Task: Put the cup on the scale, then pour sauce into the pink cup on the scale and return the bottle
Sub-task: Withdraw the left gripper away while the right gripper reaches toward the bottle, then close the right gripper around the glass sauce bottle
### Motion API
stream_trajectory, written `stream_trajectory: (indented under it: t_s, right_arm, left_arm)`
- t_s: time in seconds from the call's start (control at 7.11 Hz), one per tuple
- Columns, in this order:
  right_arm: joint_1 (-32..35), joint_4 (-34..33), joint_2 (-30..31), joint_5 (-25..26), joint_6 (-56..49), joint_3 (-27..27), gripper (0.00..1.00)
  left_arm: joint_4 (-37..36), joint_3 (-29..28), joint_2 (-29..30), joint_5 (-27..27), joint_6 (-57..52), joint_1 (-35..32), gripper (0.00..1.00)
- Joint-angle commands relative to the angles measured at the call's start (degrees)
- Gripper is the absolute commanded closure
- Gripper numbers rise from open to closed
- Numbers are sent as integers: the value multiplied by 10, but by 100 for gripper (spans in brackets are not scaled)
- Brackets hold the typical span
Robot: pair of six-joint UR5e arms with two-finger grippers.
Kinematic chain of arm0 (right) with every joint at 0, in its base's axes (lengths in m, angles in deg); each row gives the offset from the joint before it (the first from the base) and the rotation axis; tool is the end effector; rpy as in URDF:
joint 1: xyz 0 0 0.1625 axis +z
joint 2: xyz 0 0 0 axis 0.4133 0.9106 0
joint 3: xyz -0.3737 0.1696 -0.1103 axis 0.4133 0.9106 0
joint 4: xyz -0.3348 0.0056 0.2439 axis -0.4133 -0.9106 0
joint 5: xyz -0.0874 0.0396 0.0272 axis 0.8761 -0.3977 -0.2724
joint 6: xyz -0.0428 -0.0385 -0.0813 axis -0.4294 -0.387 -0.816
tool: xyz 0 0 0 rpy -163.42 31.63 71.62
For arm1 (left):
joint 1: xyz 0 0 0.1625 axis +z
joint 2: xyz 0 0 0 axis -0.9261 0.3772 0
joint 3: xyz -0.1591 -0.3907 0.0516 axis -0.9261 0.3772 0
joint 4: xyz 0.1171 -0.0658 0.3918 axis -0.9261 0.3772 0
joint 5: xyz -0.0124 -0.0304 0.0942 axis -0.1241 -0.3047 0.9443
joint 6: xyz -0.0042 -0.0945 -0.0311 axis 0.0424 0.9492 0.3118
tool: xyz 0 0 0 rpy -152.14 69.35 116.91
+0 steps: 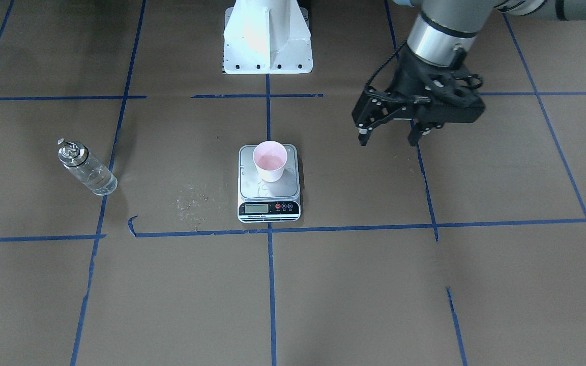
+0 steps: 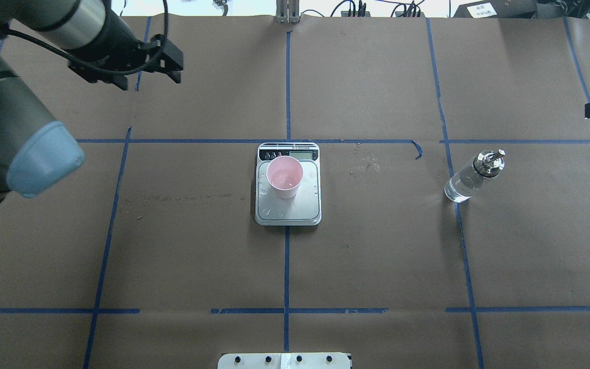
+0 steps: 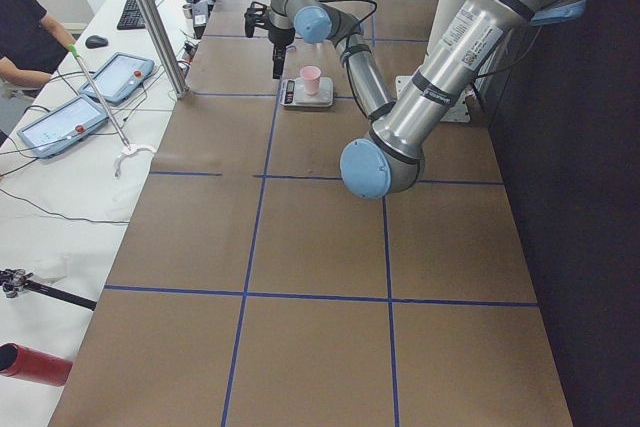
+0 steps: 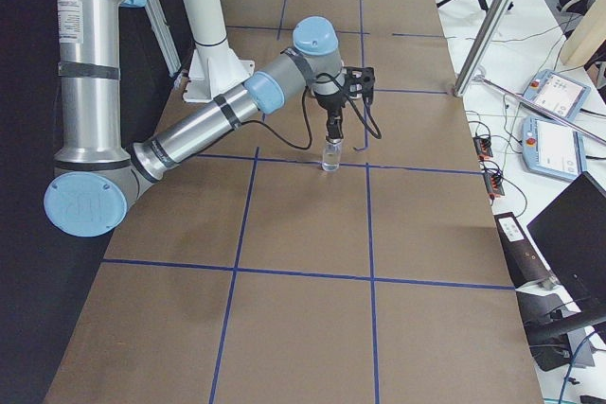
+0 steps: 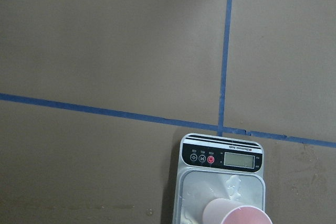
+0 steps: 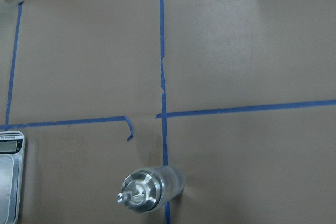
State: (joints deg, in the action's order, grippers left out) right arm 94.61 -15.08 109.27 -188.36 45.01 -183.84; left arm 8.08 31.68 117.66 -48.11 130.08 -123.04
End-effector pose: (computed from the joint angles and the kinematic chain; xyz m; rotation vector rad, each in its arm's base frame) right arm -0.0741 -0.4092 0.3411 0.2299 -0.9616 0.1873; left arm 0.2657 -0.5299 0.1671 0.2289 0.9251 -0.1315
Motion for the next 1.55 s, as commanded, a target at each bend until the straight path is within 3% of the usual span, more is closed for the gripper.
stream_trajectory:
  t_s: [0.0,0.14,0.28,0.42,0.7,0.84,0.98,1.41]
  right_arm:
    - [-163,112,78,167,163,-64,0]
    - [-277,144,103,316,219,-63,0]
    - [-360,150,123,432,232,-60,0]
    - [-414,175,126,507,269,-35,0]
    - [-507,294,122,680,295,85,0]
    - [-530,352,118,741,290,139,0]
    - [-535,371,106,752,290,161,0]
    - [-539,372,58,823,272,230,0]
  left_arm:
    - [-4,8,-60,-22,-153,-85,0]
    - [-5,8,-79,-23,-204,-110,0]
    - [-4,8,-97,-23,-243,-123,0]
    - [-3,5,-111,-22,-271,-126,0]
    - [-1,1,-122,-22,-292,-126,0]
    - [-1,1,-125,-22,-292,-126,0]
    - [-1,1,-126,-21,-292,-126,0]
    - [-1,-2,-126,-20,-292,-126,0]
